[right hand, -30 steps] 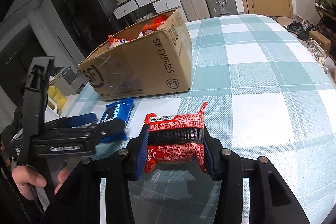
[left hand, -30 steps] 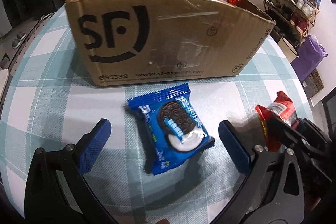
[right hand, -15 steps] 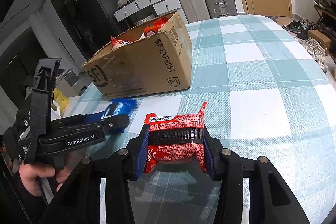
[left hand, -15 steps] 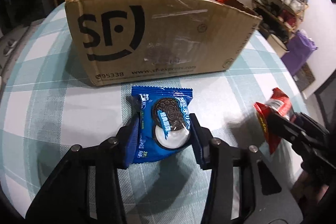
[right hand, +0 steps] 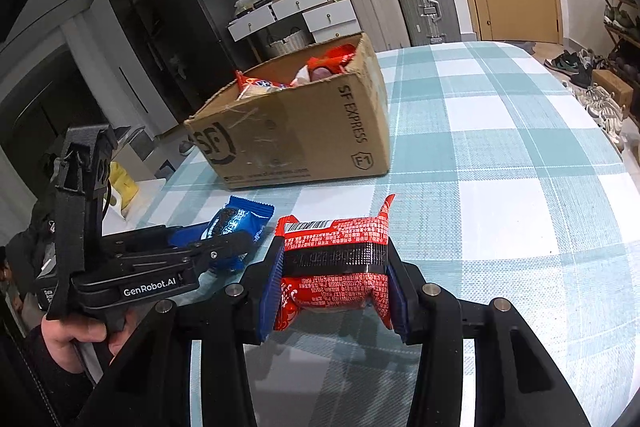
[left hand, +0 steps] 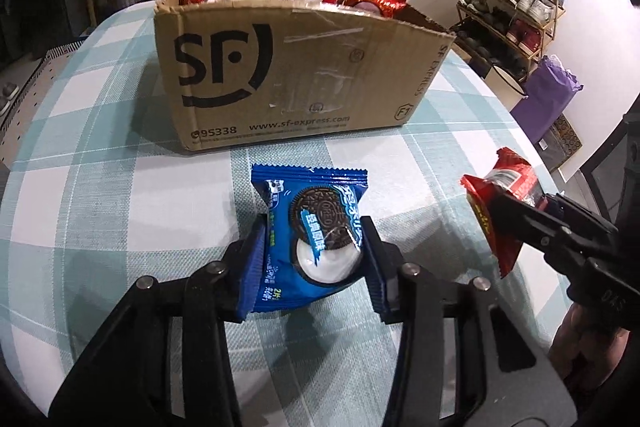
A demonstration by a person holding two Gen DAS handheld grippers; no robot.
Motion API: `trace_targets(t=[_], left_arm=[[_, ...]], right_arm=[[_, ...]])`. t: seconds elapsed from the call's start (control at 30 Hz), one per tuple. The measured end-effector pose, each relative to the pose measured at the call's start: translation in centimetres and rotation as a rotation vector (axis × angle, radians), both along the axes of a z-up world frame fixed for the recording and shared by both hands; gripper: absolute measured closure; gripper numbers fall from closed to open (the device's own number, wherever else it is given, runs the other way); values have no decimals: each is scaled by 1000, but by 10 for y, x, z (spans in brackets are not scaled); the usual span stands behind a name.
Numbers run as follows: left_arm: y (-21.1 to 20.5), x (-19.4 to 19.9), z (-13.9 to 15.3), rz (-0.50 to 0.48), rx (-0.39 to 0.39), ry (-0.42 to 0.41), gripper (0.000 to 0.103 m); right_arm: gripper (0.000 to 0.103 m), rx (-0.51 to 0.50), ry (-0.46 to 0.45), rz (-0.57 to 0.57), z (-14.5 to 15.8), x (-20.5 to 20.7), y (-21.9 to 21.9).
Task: Organize snacks
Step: 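Lift both held packs and carry them over the cardboard box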
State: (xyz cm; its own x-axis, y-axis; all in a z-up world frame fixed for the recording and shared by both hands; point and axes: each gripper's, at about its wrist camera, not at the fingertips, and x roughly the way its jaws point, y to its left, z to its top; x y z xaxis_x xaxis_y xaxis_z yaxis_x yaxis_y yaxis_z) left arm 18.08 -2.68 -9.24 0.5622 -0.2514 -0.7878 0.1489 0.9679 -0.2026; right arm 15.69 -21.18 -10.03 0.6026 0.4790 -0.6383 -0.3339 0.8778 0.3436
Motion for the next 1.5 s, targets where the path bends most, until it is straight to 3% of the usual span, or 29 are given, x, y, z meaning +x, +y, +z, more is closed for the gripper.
trace_targets(t=[0.5, 0.93, 1.2, 1.5], left_arm=[[18, -26, 53, -22, 8, -101, 62], [47, -21, 117, -37, 14, -186, 62], [60, -3, 147, -53, -32, -211, 62], [59, 42, 164, -51, -16, -204, 62]], right_arm=[[58, -6, -25, 22, 24, -9, 14], [58, -23, -104, 64, 73, 4, 37], [58, -32, -144, 85, 105, 28, 47], [58, -31, -162, 98, 127, 59, 55]])
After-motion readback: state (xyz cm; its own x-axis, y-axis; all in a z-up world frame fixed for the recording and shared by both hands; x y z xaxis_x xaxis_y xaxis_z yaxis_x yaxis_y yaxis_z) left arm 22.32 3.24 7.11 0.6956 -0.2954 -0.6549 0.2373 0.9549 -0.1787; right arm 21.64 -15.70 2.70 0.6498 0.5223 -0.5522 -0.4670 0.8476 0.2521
